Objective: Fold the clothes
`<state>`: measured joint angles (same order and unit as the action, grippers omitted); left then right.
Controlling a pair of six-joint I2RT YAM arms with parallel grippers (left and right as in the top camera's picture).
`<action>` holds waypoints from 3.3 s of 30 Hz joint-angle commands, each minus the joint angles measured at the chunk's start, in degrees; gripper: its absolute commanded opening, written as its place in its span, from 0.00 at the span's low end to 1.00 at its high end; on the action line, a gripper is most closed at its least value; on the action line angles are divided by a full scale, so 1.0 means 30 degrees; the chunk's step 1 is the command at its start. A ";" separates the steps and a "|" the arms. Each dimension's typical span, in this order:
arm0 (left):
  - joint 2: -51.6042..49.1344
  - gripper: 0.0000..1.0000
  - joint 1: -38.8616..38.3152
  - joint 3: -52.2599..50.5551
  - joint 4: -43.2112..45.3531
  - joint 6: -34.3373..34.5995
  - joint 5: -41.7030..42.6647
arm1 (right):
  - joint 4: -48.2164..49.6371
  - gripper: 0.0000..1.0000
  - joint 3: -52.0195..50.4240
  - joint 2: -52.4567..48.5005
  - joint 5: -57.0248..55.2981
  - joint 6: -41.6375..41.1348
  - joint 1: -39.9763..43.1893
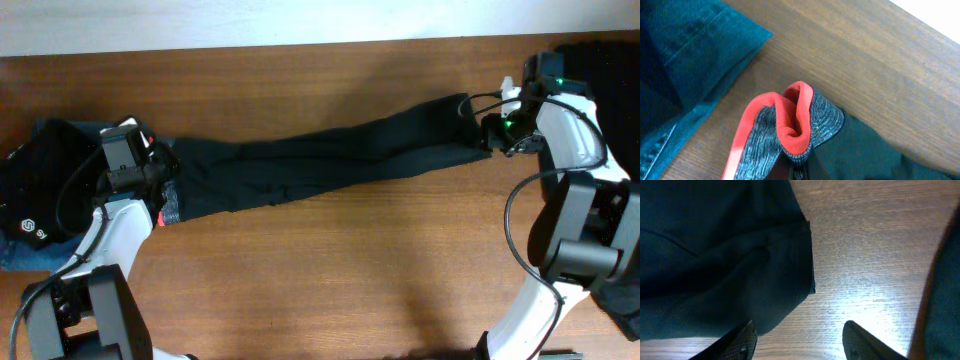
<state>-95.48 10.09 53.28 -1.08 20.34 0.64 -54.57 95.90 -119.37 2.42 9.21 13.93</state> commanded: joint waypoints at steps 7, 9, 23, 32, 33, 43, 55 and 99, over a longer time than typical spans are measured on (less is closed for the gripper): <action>-0.0211 0.00 0.0029 0.0350 -0.0226 -0.0102 -0.0364 | 0.0648 0.65 -0.0036 -0.1188 0.1712 0.3861 0.0015; -0.0211 0.00 0.0029 0.0350 -0.0226 -0.0095 -0.0364 | 0.0721 0.65 -0.0036 -0.1268 0.1800 0.3854 0.0015; -0.0211 0.00 0.0029 0.0350 -0.0372 -0.0102 -0.0357 | 0.1020 0.66 -0.0073 -0.1464 0.1770 0.3847 0.0022; -0.0211 0.00 0.0029 0.0350 -0.0437 -0.0095 -0.0357 | 0.0998 0.51 -0.0087 -0.2280 0.1785 0.3774 0.0022; -0.0211 0.00 0.0029 0.0350 -0.0437 -0.0102 -0.0357 | 0.1005 0.43 -0.0080 -0.2280 0.1778 0.3774 0.0022; -0.0211 0.00 0.0029 0.0350 -0.0430 -0.0102 -0.0364 | -0.0313 0.04 0.0255 -0.1348 0.0743 0.2055 0.0022; -0.0211 0.00 0.0029 0.0350 -0.0306 -0.0102 -0.0641 | -0.5960 0.04 0.5399 -0.0080 0.1639 -0.1749 -0.0029; -0.1304 0.00 0.0007 0.0350 0.0707 -0.0080 -0.0801 | 0.1545 0.99 0.5377 -0.3213 0.6317 -0.8262 0.0000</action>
<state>-97.78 10.09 53.30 0.51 20.36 -1.13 -55.79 111.66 -124.57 10.94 -13.08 13.98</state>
